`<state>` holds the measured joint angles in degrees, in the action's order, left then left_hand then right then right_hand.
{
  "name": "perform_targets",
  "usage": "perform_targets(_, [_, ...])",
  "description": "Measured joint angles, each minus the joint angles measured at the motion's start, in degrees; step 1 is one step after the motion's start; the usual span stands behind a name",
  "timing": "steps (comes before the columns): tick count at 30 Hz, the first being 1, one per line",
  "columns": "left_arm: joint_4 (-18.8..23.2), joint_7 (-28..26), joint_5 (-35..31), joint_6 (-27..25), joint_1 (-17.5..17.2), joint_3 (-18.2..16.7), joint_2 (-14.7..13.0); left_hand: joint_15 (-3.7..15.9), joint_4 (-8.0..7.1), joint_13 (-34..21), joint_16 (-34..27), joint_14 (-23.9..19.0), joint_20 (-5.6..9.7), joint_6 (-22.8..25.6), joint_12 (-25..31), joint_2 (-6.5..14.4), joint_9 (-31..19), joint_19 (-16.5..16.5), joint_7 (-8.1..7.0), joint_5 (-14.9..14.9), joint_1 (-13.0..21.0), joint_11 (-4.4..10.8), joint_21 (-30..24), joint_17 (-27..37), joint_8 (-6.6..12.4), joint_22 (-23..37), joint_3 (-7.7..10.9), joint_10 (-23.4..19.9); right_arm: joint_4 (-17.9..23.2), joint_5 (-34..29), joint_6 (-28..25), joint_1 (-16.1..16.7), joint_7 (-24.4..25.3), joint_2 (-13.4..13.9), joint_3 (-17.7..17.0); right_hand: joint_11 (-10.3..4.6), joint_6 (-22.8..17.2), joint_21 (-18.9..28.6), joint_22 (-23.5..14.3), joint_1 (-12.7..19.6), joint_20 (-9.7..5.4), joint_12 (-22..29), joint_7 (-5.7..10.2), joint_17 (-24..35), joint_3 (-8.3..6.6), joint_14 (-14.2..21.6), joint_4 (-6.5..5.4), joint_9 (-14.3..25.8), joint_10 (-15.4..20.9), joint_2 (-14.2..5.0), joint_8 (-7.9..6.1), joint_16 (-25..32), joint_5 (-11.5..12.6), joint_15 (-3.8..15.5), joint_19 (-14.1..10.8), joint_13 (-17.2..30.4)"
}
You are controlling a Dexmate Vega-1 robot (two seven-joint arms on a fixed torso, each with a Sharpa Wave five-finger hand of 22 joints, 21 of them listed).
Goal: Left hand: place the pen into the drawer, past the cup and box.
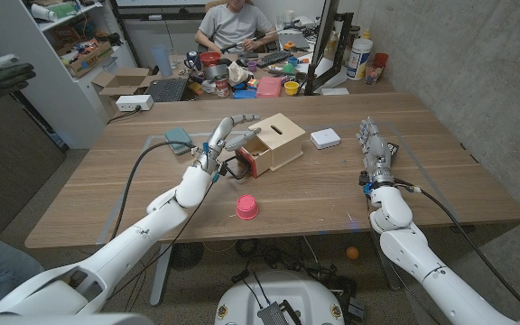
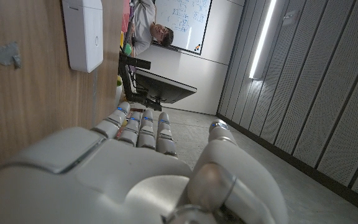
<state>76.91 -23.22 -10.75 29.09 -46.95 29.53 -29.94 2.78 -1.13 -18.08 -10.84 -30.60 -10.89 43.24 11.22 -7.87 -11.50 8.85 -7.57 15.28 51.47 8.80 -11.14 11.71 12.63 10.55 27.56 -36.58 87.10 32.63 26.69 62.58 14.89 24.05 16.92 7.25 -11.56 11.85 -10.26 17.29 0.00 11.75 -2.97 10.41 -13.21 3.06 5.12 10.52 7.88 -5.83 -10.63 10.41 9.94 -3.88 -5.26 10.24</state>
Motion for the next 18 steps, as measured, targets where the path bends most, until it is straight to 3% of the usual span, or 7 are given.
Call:
perform_targets(5, [0.5,-1.0,1.2,0.1,-0.9,-0.7,0.2,0.16,-2.82,-0.7,-0.8,-0.9,0.35,1.1,1.3,3.2,-0.4,1.2,1.08,0.7,-3.7,-0.84,-0.6,0.4,0.88,0.0,-0.41,-1.2,0.1,-0.1,-0.3,-0.2,0.0,0.0,0.2,0.00,0.0,0.0,0.0,0.0,0.00,0.0,0.02,0.0,0.00,0.0,0.00,0.2,0.0,0.00,-0.14,0.0,0.0,0.00,0.0,0.0])
perform_targets(10, [2.9,-0.8,3.6,0.1,-2.4,-2.1,-0.6,-0.71,-5.38,-0.1,0.3,5.2,2.37,-7.3,-0.3,5.1,0.1,0.4,1.90,0.8,-7.5,-3.61,-0.6,0.3,-1.63,0.0,-0.79,3.3,0.7,-0.7,-0.7,-0.2,0.1,0.1,0.4,0.00,-0.3,0.0,0.0,0.0,0.00,0.0,0.32,0.0,0.00,0.0,0.00,0.3,0.0,0.00,-0.46,0.0,0.0,0.00,0.0,0.0])
perform_targets(18, [9.9,-0.7,6.2,-1.5,-6.1,-5.4,-3.7,-1.33,-5.68,1.0,0.3,8.7,5.39,-11.7,-0.6,6.2,0.1,0.8,3.93,0.8,-8.6,-5.53,-0.6,-0.3,-2.05,0.0,-0.62,6.4,3.2,-3.7,-2.3,0.3,2.8,0.6,0.9,-0.61,-0.3,0.0,0.0,0.0,0.00,0.0,0.32,0.0,0.00,0.1,0.00,0.3,0.6,0.00,-0.46,0.0,0.0,0.15,0.0,0.0])
